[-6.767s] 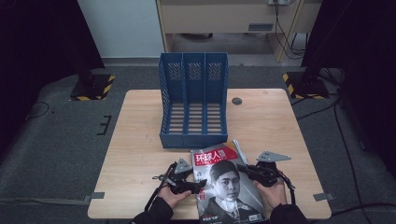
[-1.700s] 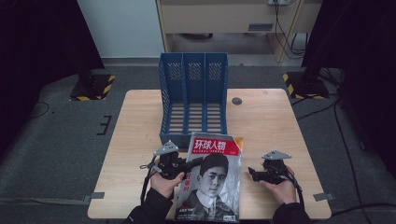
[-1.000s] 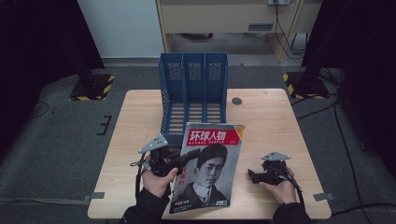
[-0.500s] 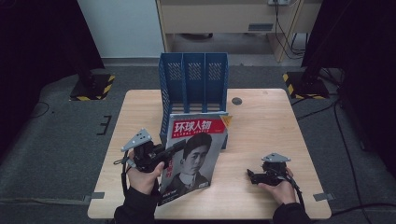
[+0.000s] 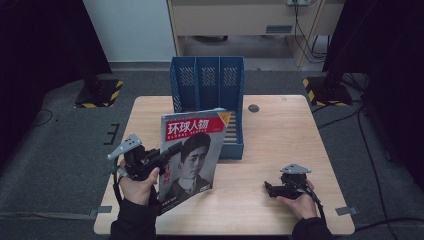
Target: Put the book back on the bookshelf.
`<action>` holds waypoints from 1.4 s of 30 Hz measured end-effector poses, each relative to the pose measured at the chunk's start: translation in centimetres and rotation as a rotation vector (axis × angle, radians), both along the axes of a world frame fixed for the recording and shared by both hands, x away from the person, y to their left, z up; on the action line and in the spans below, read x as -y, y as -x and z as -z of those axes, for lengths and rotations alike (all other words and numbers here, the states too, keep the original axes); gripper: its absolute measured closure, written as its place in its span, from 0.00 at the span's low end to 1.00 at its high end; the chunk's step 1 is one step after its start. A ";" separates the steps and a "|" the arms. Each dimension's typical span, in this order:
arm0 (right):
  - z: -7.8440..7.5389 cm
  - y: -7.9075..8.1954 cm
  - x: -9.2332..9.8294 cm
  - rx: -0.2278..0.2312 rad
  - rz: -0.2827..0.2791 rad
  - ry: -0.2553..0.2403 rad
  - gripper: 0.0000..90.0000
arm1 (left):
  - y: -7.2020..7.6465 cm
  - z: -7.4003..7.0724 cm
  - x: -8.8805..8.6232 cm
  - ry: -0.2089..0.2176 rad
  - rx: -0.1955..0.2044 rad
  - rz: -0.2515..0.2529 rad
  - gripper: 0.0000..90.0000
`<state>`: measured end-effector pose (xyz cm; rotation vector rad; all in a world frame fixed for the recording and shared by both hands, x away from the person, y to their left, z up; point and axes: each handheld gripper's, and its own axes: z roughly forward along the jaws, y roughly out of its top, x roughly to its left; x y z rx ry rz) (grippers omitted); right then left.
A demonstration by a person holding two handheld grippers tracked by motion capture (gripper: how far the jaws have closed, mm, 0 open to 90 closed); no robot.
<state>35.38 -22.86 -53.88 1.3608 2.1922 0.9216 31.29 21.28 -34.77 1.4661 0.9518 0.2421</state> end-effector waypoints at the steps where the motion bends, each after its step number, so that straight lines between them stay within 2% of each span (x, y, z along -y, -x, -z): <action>1: 0.0 0.0 0.0 0.000 0.000 0.000 0.04 | 0.1 -0.2 -0.2 0.001 0.004 -0.006 0.96; 7: 0.0 0.0 0.0 -0.002 0.000 0.001 0.04 | 0.2 -1.2 -1.3 0.007 0.035 -0.041 0.96; 15: 0.0 0.0 -0.1 -0.006 0.003 -0.002 0.03 | -0.5 -2.4 -2.6 0.018 0.057 -0.070 0.96; 22: 0.0 0.0 -0.1 -0.006 0.003 -0.001 0.03 | -1.5 -3.8 -3.5 -0.002 0.058 -0.111 0.96; 27: 0.0 0.0 -0.1 -0.006 0.003 0.000 0.03 | -1.8 -5.0 -4.0 -0.008 0.076 -0.144 0.96; 32: 0.0 0.0 -0.1 -0.006 0.000 0.002 0.03 | -2.2 -6.1 -4.3 -0.009 0.088 -0.165 0.96; 42: 0.0 0.0 -0.1 -0.006 0.000 0.002 0.03 | -3.4 -7.5 -4.0 -0.041 0.103 -0.206 0.96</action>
